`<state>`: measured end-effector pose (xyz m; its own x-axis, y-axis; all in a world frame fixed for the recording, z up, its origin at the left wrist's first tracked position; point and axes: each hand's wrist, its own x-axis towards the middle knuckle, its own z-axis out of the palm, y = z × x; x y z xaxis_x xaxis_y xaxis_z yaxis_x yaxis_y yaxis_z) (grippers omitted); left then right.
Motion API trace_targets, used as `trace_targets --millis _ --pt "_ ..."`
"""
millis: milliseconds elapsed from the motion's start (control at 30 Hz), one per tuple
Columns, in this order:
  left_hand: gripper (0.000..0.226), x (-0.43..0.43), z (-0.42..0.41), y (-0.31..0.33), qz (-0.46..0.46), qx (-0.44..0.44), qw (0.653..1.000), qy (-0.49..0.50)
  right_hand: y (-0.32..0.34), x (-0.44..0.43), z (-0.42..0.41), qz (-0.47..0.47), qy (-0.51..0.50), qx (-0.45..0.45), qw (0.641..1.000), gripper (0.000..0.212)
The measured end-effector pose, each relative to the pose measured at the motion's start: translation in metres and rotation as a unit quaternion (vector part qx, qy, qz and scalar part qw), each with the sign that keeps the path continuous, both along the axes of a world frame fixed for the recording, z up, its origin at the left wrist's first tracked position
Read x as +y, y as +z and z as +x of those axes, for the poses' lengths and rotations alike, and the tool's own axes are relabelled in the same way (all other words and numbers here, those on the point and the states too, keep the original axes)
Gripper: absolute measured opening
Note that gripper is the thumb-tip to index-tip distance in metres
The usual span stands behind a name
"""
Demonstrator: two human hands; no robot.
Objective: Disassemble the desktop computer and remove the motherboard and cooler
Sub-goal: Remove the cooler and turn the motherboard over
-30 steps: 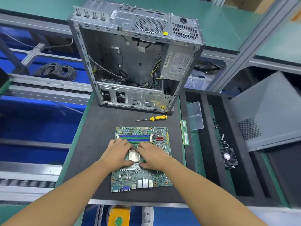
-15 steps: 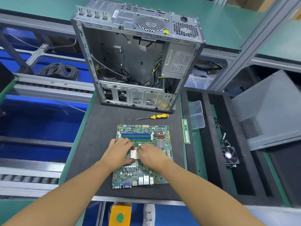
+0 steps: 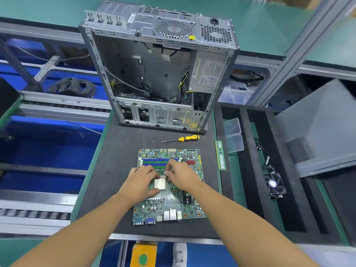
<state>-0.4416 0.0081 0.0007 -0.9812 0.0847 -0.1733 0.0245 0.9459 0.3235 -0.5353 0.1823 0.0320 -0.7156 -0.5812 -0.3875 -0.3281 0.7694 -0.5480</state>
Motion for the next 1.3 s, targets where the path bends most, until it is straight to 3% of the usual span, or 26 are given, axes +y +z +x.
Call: trace_targets --millis 167,467,900,1033,1300 --pt "0.041 0.004 -0.002 0.000 0.005 -0.004 1.000 0.004 0.000 -0.012 0.002 -0.033 -0.125 -0.120 0.984 0.015" --pt "0.041 0.008 -0.003 0.004 0.014 -0.006 1.000 0.008 0.009 0.003 -0.003 -0.018 -0.021 -0.070 0.997 0.016" --pt "0.060 -0.003 0.006 0.011 0.026 0.056 0.997 -0.041 0.008 0.009 0.004 -0.060 -0.026 -0.055 0.996 0.017" --pt "0.055 -0.012 0.012 0.016 0.100 0.088 0.991 0.026 0.010 0.009 0.006 -0.098 -0.068 -0.102 0.988 0.019" --pt "0.042 -0.021 0.024 0.022 0.134 0.116 0.982 0.067 0.009 0.017 0.011 -0.070 -0.043 -0.149 0.986 0.017"
